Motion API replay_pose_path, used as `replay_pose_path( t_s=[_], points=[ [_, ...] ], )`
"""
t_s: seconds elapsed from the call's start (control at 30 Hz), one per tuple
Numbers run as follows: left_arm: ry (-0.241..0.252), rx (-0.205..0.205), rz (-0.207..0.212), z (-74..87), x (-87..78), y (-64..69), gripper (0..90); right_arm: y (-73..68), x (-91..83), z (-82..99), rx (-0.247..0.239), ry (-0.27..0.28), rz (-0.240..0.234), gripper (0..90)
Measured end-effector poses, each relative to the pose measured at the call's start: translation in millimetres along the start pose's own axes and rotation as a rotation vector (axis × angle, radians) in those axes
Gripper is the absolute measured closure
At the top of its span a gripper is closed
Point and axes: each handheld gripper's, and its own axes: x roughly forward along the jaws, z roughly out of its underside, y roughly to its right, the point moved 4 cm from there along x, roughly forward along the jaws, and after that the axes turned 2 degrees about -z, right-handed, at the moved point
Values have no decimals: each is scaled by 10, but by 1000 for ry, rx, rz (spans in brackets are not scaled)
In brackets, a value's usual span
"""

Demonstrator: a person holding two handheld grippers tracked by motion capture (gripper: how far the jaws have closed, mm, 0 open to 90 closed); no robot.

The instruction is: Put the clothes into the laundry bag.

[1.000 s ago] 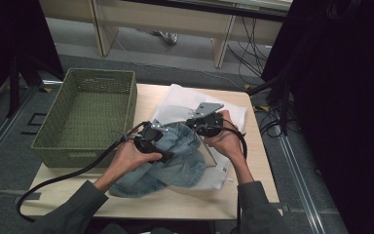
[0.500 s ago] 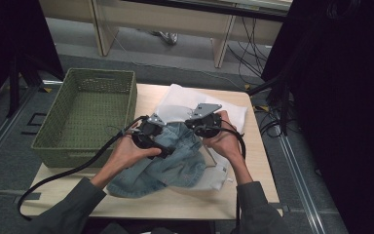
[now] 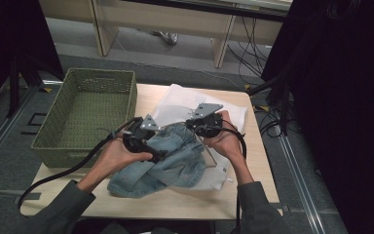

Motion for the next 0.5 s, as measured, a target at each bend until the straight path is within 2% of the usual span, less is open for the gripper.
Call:
replay_pose_path(
  t_s=[0.03,0.07,0.1,0.13,0.17,0.23,0.33,0.37,0.4,0.43,0.47,0.5],
  points=[
    [-3,-11,-15,86,43,33,147,-3,-1,1,-3,-1,1,885],
    [7,1,-57,159,94,35,148,-7,-1,4,-5,-4,2,885],
    [-53,9,18,260,126,80,149,-8,-3,5,-4,-5,3,885],
    [-59,29,54,330,184,91,152,-6,0,2,-2,-6,0,885],
    [-78,7,32,437,279,143,152,-8,5,0,-6,-8,2,885],
    [-86,14,30,462,334,164,147,-20,10,-2,-4,-9,0,885],
    [-117,25,-22,469,493,193,148,-23,27,-4,-8,-12,-4,885],
    [-123,54,-56,458,546,188,237,-35,37,-6,-9,-15,-8,885],
    [-118,82,-25,445,606,181,237,-35,37,-6,-9,-15,-8,885],
    [-94,72,-76,429,661,174,381,-38,43,-8,-13,-14,-9,885],
    [-82,75,-64,422,722,153,628,-44,49,3,-15,-33,-2,885],
    [-80,60,-53,421,751,129,628,-44,49,3,-15,-33,-2,885]
  ],
)
